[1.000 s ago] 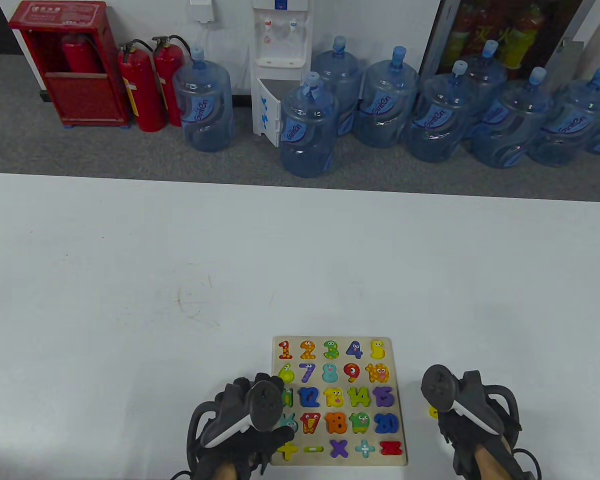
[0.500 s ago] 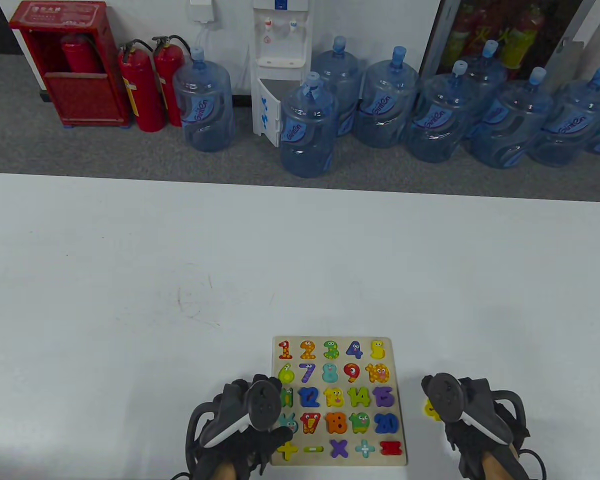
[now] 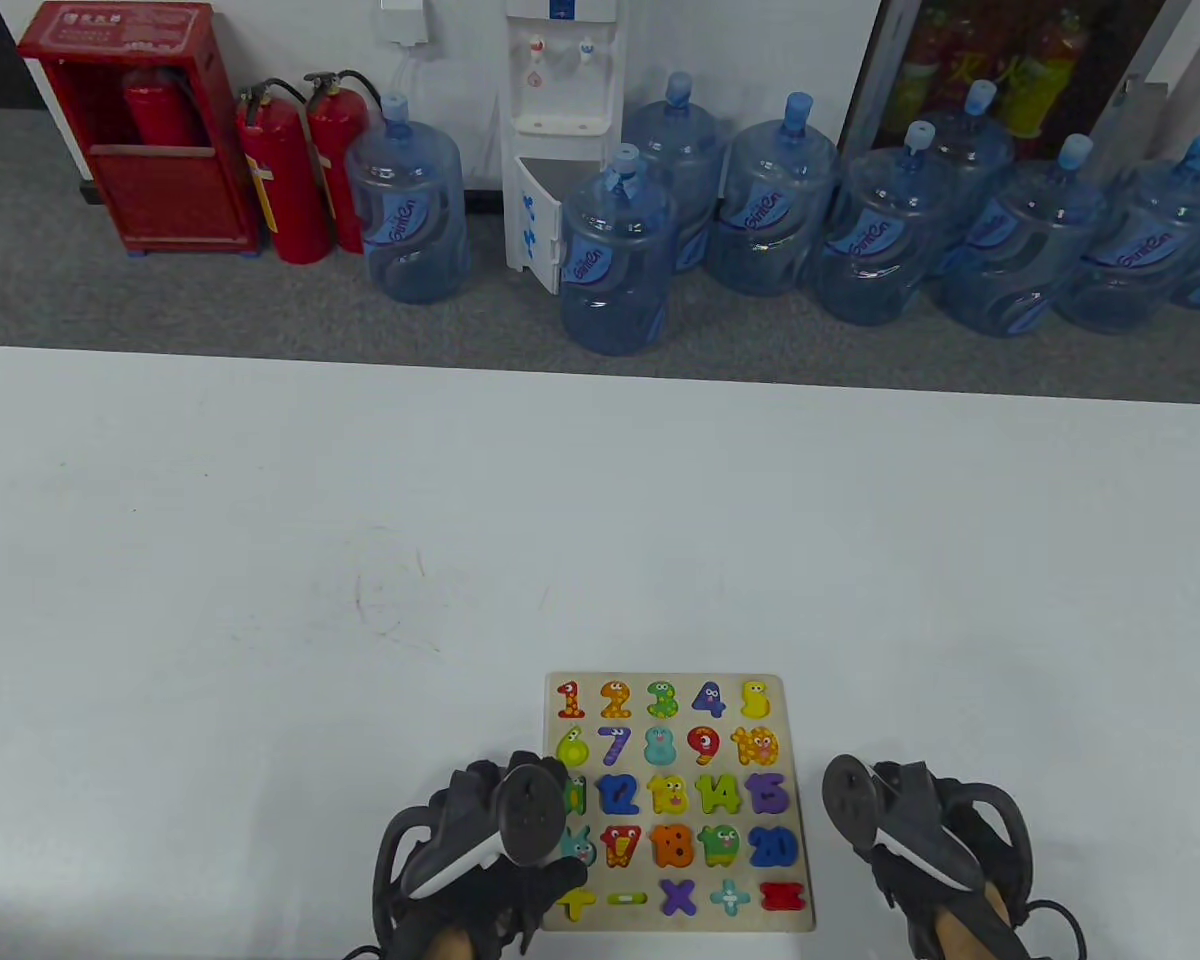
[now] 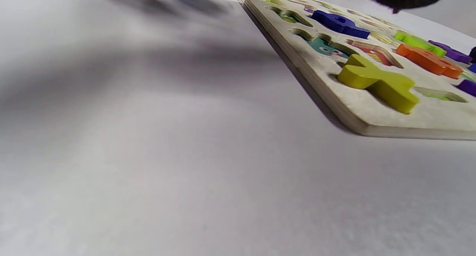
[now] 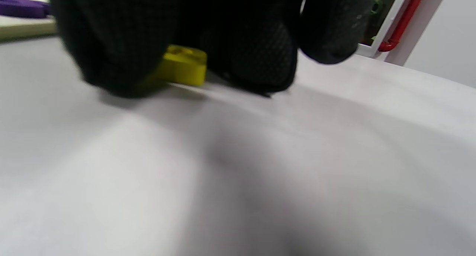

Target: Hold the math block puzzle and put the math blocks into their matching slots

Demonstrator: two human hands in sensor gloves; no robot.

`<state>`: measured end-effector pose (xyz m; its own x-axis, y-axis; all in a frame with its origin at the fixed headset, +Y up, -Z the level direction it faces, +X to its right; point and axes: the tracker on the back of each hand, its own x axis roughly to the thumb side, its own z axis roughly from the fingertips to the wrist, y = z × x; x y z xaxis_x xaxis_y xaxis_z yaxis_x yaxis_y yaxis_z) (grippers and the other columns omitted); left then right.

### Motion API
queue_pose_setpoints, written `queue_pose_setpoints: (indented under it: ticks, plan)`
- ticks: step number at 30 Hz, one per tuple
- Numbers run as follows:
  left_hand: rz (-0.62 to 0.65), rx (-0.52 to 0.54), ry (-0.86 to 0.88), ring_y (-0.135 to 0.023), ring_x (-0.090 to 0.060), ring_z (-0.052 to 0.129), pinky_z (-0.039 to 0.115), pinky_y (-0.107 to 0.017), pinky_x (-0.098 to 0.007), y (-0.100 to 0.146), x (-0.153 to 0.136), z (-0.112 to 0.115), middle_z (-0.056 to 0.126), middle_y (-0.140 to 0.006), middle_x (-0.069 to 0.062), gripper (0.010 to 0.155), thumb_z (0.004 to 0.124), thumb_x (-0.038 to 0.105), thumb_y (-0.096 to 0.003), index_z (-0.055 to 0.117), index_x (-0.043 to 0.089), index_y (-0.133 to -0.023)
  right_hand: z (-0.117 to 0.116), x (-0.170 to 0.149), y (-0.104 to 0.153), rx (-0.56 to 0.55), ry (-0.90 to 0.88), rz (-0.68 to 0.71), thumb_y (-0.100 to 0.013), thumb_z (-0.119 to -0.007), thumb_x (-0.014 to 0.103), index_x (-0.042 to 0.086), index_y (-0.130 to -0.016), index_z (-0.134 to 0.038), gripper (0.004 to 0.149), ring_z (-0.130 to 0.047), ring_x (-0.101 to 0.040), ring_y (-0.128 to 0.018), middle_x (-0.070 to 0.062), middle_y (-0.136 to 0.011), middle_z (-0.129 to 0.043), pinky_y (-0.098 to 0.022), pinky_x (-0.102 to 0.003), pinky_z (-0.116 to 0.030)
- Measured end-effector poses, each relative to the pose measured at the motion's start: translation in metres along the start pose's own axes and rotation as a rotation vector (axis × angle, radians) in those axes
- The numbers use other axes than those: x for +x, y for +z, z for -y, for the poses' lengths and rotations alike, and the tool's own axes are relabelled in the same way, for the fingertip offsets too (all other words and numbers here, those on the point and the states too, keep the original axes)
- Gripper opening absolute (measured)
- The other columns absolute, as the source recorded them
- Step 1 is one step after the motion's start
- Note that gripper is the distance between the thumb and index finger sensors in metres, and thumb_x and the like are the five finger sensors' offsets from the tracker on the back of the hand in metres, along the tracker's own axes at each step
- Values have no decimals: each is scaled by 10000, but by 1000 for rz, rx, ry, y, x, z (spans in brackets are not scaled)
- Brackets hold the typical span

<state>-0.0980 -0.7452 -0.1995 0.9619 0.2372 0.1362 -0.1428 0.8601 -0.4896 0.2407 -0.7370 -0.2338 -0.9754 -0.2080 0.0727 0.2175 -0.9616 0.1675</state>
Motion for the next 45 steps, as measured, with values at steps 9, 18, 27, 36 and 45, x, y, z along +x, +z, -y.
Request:
queue_pose_setpoints:
  ticks: [9, 18, 27, 36, 45]
  plan:
    - [0, -3, 0, -1077, -436, 283, 401, -735, -705, 1, 1, 0, 225, -1121, 26, 843, 653, 606, -363, 272, 308, -1054, -2, 4, 0, -3, 85, -38, -181, -689, 549, 235, -868, -673, 755, -860, -206, -693, -51, -899, -708, -602, -442, -721]
    - [1, -3, 1, -1078, -435, 282, 401, -736, -704, 1, 1, 0, 224, -1121, 27, 843, 652, 606, -364, 271, 308, -1054, 2, 8, 7, -2, 8, 85, -253, -873, 269, 340, -894, -655, 680, -843, -190, -757, 24, -979, -643, -639, -441, -704]
    - [1, -2, 0, -1077, -436, 283, 401, -736, -704, 1, 1, 1, 224, -1121, 27, 844, 653, 605, -363, 271, 307, -1054, -2, 5, 3, -37, 31, 14, -209, -788, 450, 239, -849, -714, 677, -907, -168, -603, -36, -836, -774, -576, -428, -751]
    - [0, -2, 1, -1077, -436, 284, 402, -735, -704, 1, 1, 1, 224, -1121, 26, 843, 653, 605, -362, 271, 309, -1053, 1, 5, 6, -20, -22, 79, -219, -892, 336, 300, -928, -605, 766, -847, -191, -754, 11, -980, -639, -633, -444, -710]
    - [0, -1, -1, -1076, -436, 285, 402, -735, -704, 1, 1, 1, 225, -1121, 26, 844, 653, 605, -363, 271, 306, -1054, -3, 8, 3, -51, -23, 79, -233, -870, 305, 305, -862, -706, 650, -894, -151, -646, 28, -893, -749, -616, -417, -732]
